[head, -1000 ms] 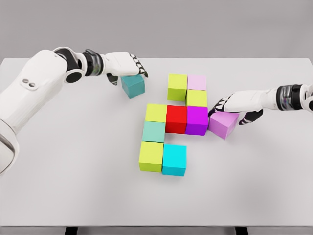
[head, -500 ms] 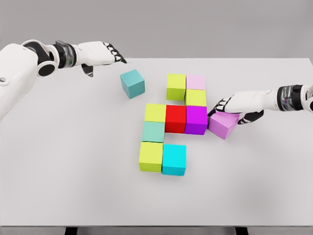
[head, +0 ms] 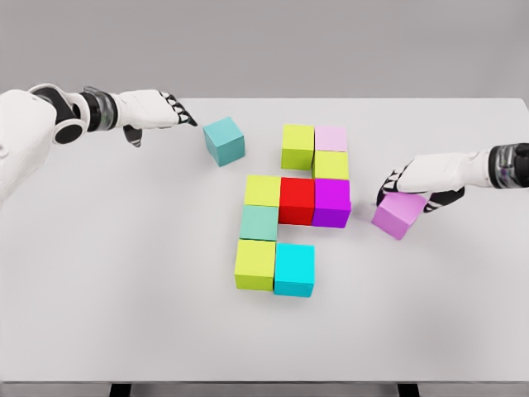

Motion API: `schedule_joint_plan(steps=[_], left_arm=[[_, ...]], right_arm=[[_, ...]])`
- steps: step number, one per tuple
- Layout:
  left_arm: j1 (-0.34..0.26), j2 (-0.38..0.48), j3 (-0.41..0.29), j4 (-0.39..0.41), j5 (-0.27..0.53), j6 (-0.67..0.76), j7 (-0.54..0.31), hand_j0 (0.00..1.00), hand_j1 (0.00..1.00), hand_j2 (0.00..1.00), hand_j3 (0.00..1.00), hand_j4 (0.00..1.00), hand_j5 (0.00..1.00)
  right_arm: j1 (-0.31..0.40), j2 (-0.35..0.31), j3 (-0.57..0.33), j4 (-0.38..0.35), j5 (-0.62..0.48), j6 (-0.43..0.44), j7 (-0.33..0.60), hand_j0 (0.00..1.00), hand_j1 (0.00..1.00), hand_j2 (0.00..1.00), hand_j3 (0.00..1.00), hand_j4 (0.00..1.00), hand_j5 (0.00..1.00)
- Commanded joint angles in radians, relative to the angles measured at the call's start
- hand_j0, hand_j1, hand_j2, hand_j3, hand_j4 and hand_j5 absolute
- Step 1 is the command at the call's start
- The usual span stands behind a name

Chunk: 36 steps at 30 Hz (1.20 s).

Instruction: Assemble the squares on the desktop into the number 2

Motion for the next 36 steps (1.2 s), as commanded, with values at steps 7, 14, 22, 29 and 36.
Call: schedule_joint_plan(steps=[7, 14, 22, 29, 36], left_arm=[[0.006, -0.003, -0.021, 0.001, 0.002, 0.001, 0.0, 1.0, 1.0, 1.0, 1.0, 1.0, 1.0], [0.008, -0.016, -0.022, 0.004, 0.002, 0.001, 0.0, 1.0, 1.0, 1.0, 1.0, 1.0, 1.0], [0.005, -0.055, -0.022, 0.041, 0.003, 0.001, 0.0, 1.0, 1.0, 1.0, 1.0, 1.0, 1.0], [0.002, -0.081, -0.021, 0.08, 0.003, 0.001, 0.001, 1.0, 1.0, 1.0, 1.0, 1.0, 1.0], [-0.011, -0.058, -0.021, 0.077, 0.015, 0.001, 0.001, 1.0, 1.0, 1.0, 1.0, 1.0, 1.0]], right_arm=[[0.012, -0.105, -0.006, -0.145, 0.006, -0.004, 0.003, 0.56, 0.56, 0.56, 0.56, 0.56, 0.56], [0.028, -0.143, -0.002, -0.285, 0.006, -0.004, 0.003, 0.56, 0.56, 0.56, 0.56, 0.56, 0.56], [0.043, -0.135, 0.003, -0.389, 0.009, -0.004, 0.003, 0.56, 0.56, 0.56, 0.56, 0.56, 0.56], [0.044, -0.118, 0.005, -0.4, 0.007, -0.004, 0.003, 0.57, 0.57, 0.57, 0.57, 0.57, 0.57], [0.044, -0.105, 0.005, -0.417, 0.006, -0.004, 0.003, 0.59, 0.59, 0.59, 0.59, 0.59, 0.59]])
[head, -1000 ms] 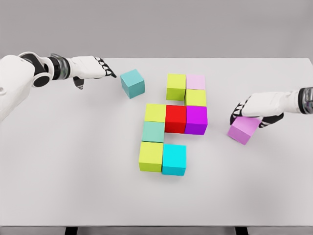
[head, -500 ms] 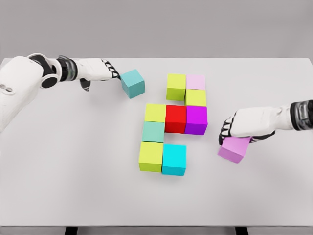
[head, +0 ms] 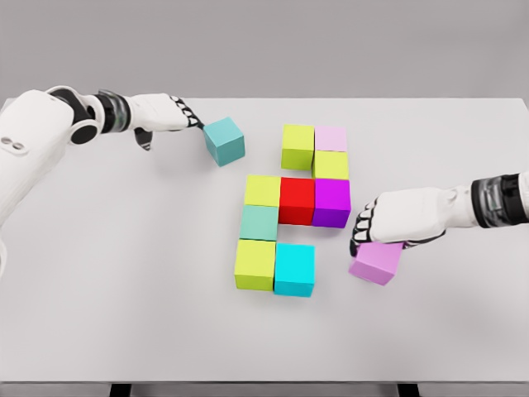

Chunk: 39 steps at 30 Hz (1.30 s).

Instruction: Assemble the squares on the desktop into the number 2

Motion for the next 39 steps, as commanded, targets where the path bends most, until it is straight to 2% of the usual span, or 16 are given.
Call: schedule_joint_plan(steps=[1, 4, 7, 12, 13, 15, 18, 20, 25, 28, 35, 38, 39], left_arm=[[0.0, 0.01, 0.003, -0.001, 0.006, 0.001, 0.001, 1.0, 1.0, 1.0, 1.0, 1.0, 1.0], [0.0, 0.039, 0.003, -0.018, 0.007, 0.001, 0.001, 1.0, 1.0, 1.0, 1.0, 1.0, 1.0], [0.0, 0.091, 0.003, -0.103, 0.009, 0.001, 0.001, 1.0, 1.0, 1.0, 1.0, 1.0, 1.0], [0.005, 0.128, 0.001, -0.181, 0.016, 0.001, 0.001, 1.0, 1.0, 1.0, 1.0, 1.0, 1.0], [0.006, 0.128, 0.001, -0.19, 0.016, 0.001, 0.001, 1.0, 1.0, 1.0, 1.0, 1.0, 1.0], [0.008, 0.13, 0.001, -0.199, 0.015, 0.001, 0.001, 1.0, 1.0, 1.0, 1.0, 1.0, 1.0], [0.014, 0.137, 0.001, -0.21, 0.016, 0.001, 0.001, 1.0, 1.0, 1.0, 1.0, 1.0, 1.0], [0.021, 0.139, 0.003, -0.21, 0.016, 0.001, 0.001, 1.0, 1.0, 1.0, 1.0, 1.0, 1.0], [0.037, 0.156, 0.001, -0.233, 0.018, 0.001, 0.001, 1.0, 1.0, 1.0, 1.0, 1.0, 1.0], [0.048, 0.165, 0.001, -0.255, 0.018, 0.001, 0.001, 1.0, 1.0, 1.0, 1.0, 1.0, 1.0], [0.058, 0.157, 0.001, -0.256, 0.018, 0.001, 0.001, 1.0, 1.0, 1.0, 1.0, 1.0, 1.0], [0.06, 0.148, 0.001, -0.255, 0.018, 0.001, 0.001, 1.0, 1.0, 1.0, 1.0, 1.0, 1.0], [0.06, 0.147, 0.001, -0.255, 0.018, 0.001, 0.001, 1.0, 1.0, 1.0, 1.0, 1.0, 1.0]], right_arm=[[0.0, 0.003, -0.001, -0.008, -0.005, 0.002, 0.0, 0.59, 0.59, 0.59, 0.59, 0.59, 0.59], [0.0, 0.001, -0.001, -0.008, -0.005, 0.002, 0.0, 0.6, 0.6, 0.6, 0.6, 0.6, 0.6], [0.005, 0.001, -0.001, -0.008, -0.005, 0.002, 0.0, 0.6, 0.6, 0.6, 0.6, 0.6, 0.6], [0.005, 0.009, -0.001, -0.008, -0.004, 0.002, 0.0, 0.61, 0.61, 0.61, 0.61, 0.61, 0.61], [0.005, 0.009, -0.001, -0.008, -0.004, 0.002, 0.0, 0.64, 0.64, 0.64, 0.64, 0.64, 0.64], [0.005, 0.011, -0.001, -0.008, -0.002, 0.002, 0.0, 0.81, 0.81, 0.81, 0.81, 0.81, 0.81], [0.012, 0.027, -0.001, -0.006, 0.001, 0.002, 0.0, 0.96, 0.96, 0.96, 0.96, 0.96, 0.96], [0.014, 0.046, -0.001, -0.002, 0.007, 0.002, 0.0, 0.98, 0.98, 0.98, 0.98, 0.98, 0.98], [0.014, 0.032, -0.01, -0.002, -0.004, 0.002, 0.0, 0.99, 0.99, 0.99, 0.99, 0.99, 0.99], [0.014, -0.014, -0.031, -0.003, -0.022, 0.002, 0.0, 0.99, 0.99, 0.99, 0.99, 0.99, 0.99], [0.014, -0.152, -0.051, -0.005, -0.151, 0.002, 0.0, 1.0, 1.0, 1.0, 1.0, 1.0, 1.0], [0.014, -0.177, -0.05, 0.004, -0.146, 0.002, 0.0, 1.0, 1.0, 1.0, 1.0, 1.0, 1.0], [0.014, -0.189, -0.047, 0.027, -0.146, 0.002, 0.0, 1.0, 1.0, 1.0, 1.0, 1.0, 1.0]])
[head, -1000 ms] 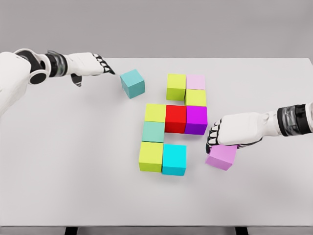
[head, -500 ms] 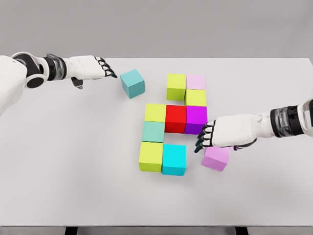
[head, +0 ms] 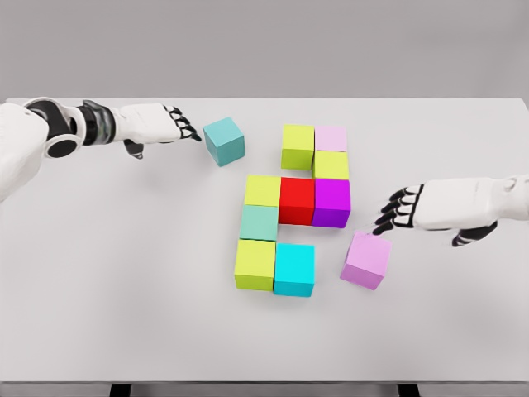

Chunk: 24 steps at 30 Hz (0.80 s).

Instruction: Assemble the squares on the desktop into the number 2

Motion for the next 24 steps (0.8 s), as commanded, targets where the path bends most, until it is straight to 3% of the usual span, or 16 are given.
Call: schedule_joint_plan(steps=[1, 7, 15, 24], left_arm=[[0.0, -0.009, 0.002, 0.0, 0.004, 0.001, 0.0, 1.0, 1.0, 1.0, 1.0, 1.0, 1.0], [0.0, -0.018, 0.004, 0.001, 0.004, 0.001, 0.0, 1.0, 1.0, 1.0, 1.0, 1.0, 1.0], [0.0, -0.031, 0.005, 0.011, 0.004, 0.001, 0.0, 1.0, 1.0, 1.0, 1.0, 1.0, 1.0], [-0.017, -0.063, 0.01, 0.067, 0.004, 0.001, 0.002, 1.0, 1.0, 1.0, 1.0, 1.0, 1.0]], right_arm=[[0.0, -0.034, 0.0, 0.029, -0.012, 0.002, 0.0, 1.0, 1.0, 1.0, 1.0, 1.0, 1.0], [0.002, -0.05, 0.038, 0.078, 0.005, 0.002, 0.0, 1.0, 1.0, 1.0, 1.0, 1.0, 1.0], [0.003, -0.046, 0.074, 0.078, 0.032, 0.002, 0.0, 1.0, 1.0, 1.0, 1.0, 1.0, 1.0], [0.005, 0.002, 0.103, 0.075, 0.089, 0.002, 0.0, 0.99, 0.99, 0.99, 0.99, 0.99, 0.99]])
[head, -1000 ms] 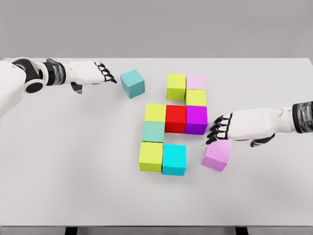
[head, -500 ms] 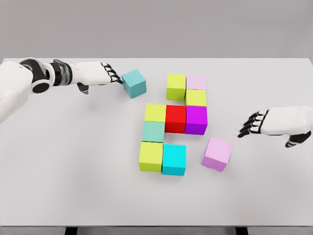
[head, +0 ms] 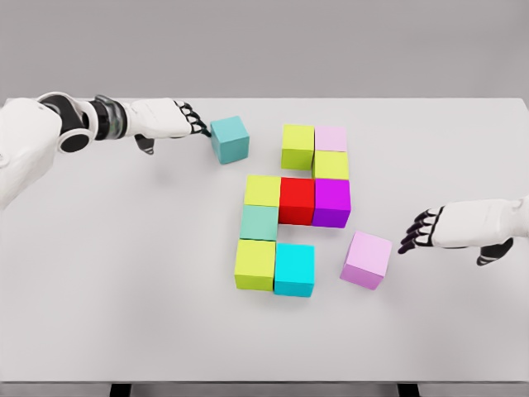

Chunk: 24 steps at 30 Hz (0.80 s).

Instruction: Assemble the squares on the desktop into the number 2

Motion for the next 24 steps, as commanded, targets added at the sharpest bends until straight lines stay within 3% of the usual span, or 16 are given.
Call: schedule_joint_plan(steps=[1, 9, 24], left_arm=[[0.0, -0.011, 0.003, 0.023, 0.004, 0.001, 0.001, 1.0, 1.0, 1.0, 1.0, 1.0, 1.0], [-0.014, -0.051, 0.011, 0.076, 0.004, 0.001, 0.0, 1.0, 1.0, 1.0, 1.0, 1.0, 1.0], [-0.02, -0.079, 0.034, 0.082, 0.004, 0.001, 0.0, 1.0, 1.0, 1.0, 1.0, 1.0, 1.0]], right_arm=[[0.0, 0.011, 0.002, 0.0, 0.008, 0.002, 0.0, 0.99, 0.99, 0.99, 0.99, 0.99, 0.99], [0.0, 0.022, 0.002, 0.0, 0.008, 0.002, 0.0, 0.99, 0.99, 0.99, 0.99, 0.99, 0.99], [0.0, 0.071, 0.002, -0.003, 0.011, 0.002, 0.0, 0.99, 0.99, 0.99, 0.99, 0.99, 0.99]])
